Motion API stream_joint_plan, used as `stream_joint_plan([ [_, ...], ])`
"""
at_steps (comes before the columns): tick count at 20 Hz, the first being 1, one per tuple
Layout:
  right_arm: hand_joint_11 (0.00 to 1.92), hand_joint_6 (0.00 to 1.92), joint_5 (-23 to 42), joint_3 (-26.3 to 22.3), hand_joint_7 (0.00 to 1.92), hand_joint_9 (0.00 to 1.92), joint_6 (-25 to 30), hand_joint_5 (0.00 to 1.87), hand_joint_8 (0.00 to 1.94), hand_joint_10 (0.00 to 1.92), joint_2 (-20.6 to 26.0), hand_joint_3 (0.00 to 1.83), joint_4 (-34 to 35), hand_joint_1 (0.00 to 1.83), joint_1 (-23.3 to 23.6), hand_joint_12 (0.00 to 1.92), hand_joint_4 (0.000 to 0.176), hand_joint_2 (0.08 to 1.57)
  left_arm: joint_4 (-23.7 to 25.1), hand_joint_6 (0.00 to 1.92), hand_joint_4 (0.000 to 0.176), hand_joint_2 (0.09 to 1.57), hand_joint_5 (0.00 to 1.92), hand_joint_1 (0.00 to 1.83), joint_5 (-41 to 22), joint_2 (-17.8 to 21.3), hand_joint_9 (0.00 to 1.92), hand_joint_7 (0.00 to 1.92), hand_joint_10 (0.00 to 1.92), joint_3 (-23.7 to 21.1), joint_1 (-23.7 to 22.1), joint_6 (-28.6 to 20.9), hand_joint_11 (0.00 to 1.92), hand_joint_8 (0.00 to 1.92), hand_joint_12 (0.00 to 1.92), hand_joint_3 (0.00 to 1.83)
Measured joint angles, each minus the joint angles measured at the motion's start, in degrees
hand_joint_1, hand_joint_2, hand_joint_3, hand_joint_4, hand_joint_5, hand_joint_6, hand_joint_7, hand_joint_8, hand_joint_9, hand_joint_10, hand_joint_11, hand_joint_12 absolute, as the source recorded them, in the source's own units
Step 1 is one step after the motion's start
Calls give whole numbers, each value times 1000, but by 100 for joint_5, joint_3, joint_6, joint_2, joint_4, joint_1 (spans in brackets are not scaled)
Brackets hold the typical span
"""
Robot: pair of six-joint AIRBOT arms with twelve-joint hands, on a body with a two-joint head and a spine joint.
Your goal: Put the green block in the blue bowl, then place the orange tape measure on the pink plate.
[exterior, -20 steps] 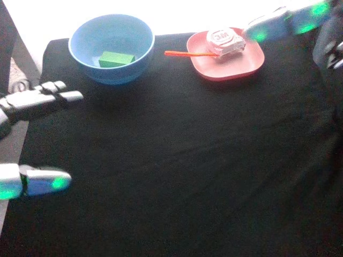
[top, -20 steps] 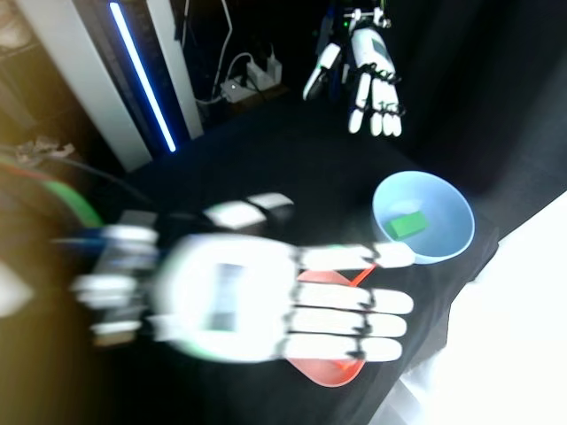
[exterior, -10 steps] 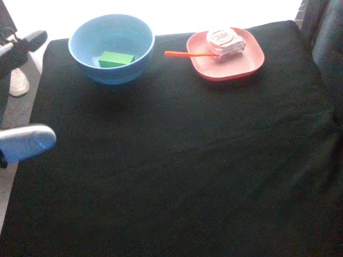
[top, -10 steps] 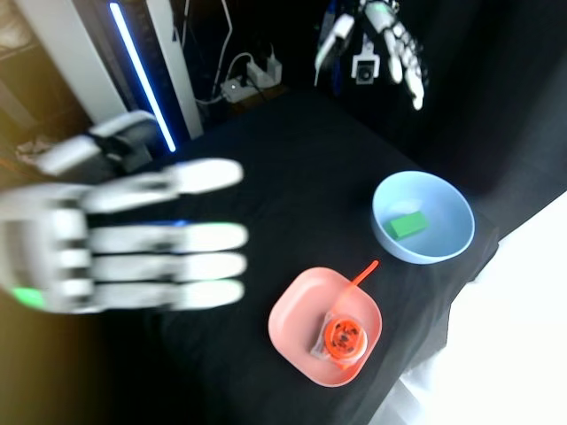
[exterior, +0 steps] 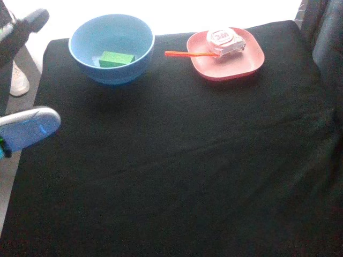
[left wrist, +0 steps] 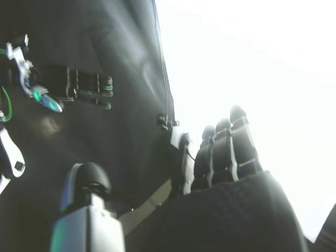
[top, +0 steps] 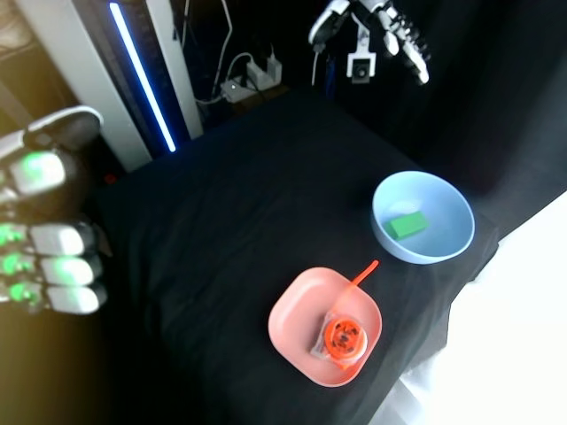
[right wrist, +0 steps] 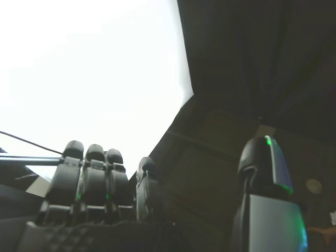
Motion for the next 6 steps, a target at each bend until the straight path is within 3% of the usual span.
stream_joint_plan([
  [1, 0, 0, 31, 0, 0, 0, 0, 0, 0, 0, -2, 11, -28, 598, 0, 0, 150, 880, 81, 0, 10, 1102, 0, 284, -26, 0, 53, 4, 18, 0, -107, 61, 102, 1, 45, 22],
  [2, 0, 8, 52, -2, 0, 0, -2, 23, 0, 0, -11, 31, -118, 509, 0, 0, 129, 935, 195, 0, 17, 1114, 0, 265, -9, 0, 51, 5, 14, 0, -260, 138, 90, 1, 38, 21],
  [3, 0, 9, 50, -61, 0, 0, -7, 30, 0, 0, -9, 23, -186, 457, 0, 0, 124, 931, 278, 0, 30, 1138, 0, 166, 4, -2, 82, 10, 21, 7, -361, 173, 159, 3, 67, 24],
  [4, 0, 1, 61, -190, 0, 0, -98, 5, 0, 0, -7, 19, -356, 622, 11, 0, 120, 935, 404, 15, 43, 1109, 149, 178, -22, -7, 207, 169, 28, 20, -507, 254, 269, 16, 122, 6],
  [5, 0, 6, 28, -291, 30, 24, -249, 61, 2, 3, 24, 7, -592, 701, 92, 0, 98, 932, 448, 54, 46, 1136, 366, 181, -39, -7, 281, 269, 16, 20, -625, 264, 279, 16, 167, 6],
  [6, 0, 14, -22, -391, 33, 26, -398, 182, 1, 1, 76, 8, -839, 587, 227, 0, 61, 993, 494, 95, 75, 1153, 496, 200, -46, -7, 331, 372, 10, 20, -717, 297, 245, 10, 183, 2],
])
